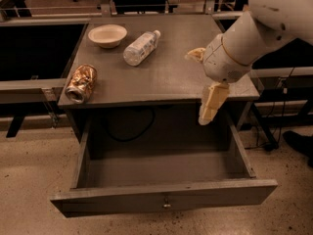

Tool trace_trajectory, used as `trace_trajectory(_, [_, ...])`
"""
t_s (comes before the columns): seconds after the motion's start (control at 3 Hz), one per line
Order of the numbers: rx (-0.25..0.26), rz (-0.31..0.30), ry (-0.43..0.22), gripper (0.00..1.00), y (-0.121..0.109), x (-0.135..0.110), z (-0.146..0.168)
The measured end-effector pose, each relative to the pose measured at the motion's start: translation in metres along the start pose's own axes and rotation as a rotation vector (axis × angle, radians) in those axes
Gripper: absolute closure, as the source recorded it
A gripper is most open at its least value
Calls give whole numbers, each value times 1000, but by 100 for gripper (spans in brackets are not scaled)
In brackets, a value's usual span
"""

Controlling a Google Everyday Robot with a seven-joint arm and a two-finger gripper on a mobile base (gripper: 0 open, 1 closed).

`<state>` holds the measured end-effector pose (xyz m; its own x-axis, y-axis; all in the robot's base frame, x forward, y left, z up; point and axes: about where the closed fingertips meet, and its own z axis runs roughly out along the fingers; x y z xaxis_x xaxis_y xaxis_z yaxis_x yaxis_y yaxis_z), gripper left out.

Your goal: Place blue plastic bottle into top drawer

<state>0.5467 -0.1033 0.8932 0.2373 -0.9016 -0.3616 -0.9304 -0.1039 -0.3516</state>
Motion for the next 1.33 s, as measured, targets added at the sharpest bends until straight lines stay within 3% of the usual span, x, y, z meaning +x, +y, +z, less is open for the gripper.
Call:
trace_trajectory(0.33, [-22,-36,81,0,-11,6,2])
trace_trajectory(0.67, [-69,-265,298,0,-67,1,-8])
trace_trajectory(1.0, [-51,-537,383,0,-102,-37,-12])
trace_trajectory(1.33, [-56,-596,395,0,-106,-40,-10])
